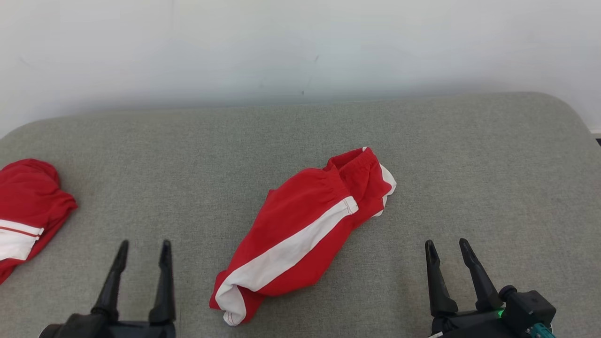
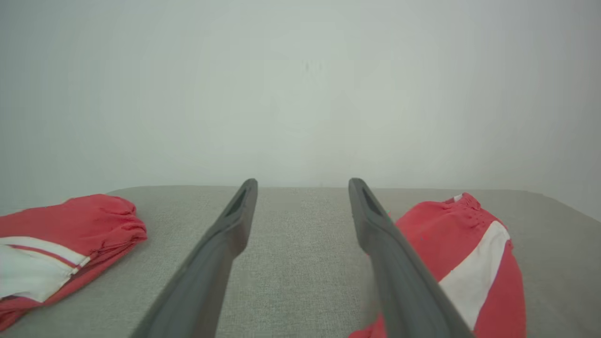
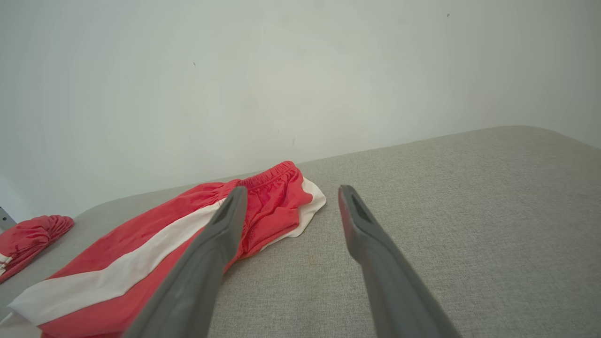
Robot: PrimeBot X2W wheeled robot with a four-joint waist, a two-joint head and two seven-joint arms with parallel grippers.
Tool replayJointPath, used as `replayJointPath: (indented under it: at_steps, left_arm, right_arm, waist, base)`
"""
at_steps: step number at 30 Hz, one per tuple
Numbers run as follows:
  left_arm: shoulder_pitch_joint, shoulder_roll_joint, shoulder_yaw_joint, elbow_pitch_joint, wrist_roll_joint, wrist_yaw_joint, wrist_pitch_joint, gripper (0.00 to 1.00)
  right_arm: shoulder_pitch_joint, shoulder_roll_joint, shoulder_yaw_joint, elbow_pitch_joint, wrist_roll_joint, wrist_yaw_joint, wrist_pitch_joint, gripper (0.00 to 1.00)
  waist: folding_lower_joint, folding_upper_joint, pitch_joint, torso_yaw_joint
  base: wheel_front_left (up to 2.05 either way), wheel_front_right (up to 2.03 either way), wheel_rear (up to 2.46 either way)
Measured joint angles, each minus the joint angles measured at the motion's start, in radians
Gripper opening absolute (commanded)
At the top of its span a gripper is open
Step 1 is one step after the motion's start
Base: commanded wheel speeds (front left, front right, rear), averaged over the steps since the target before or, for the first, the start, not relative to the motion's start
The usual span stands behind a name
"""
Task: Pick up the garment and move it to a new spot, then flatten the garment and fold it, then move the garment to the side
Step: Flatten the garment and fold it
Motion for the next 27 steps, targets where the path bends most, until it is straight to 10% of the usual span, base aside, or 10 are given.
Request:
replayJointPath:
  at_steps: [15, 27]
  left_arm:
    - [0.043, -0.054, 0.112, 0.125, 0.101, 0.014, 0.0, 1.0]
    - [0.026, -0.058, 0.069, 0.155, 0.07, 0.022, 0.0, 1.0]
  right_arm:
    - [-0.061, 0.0, 0.055, 0.096, -0.037, 0.0, 0.0, 1.0]
    - [-0.36, -0.072, 0.167, 0.45, 0.01, 0.0, 0.0, 1.0]
  waist:
    - [0.0, 0.0, -0.003, 0.038]
    - [0.0, 0.0, 0.027, 0.095]
  base:
    - [0.0, 0.0, 0.0]
    - [0.0, 0.0, 0.0]
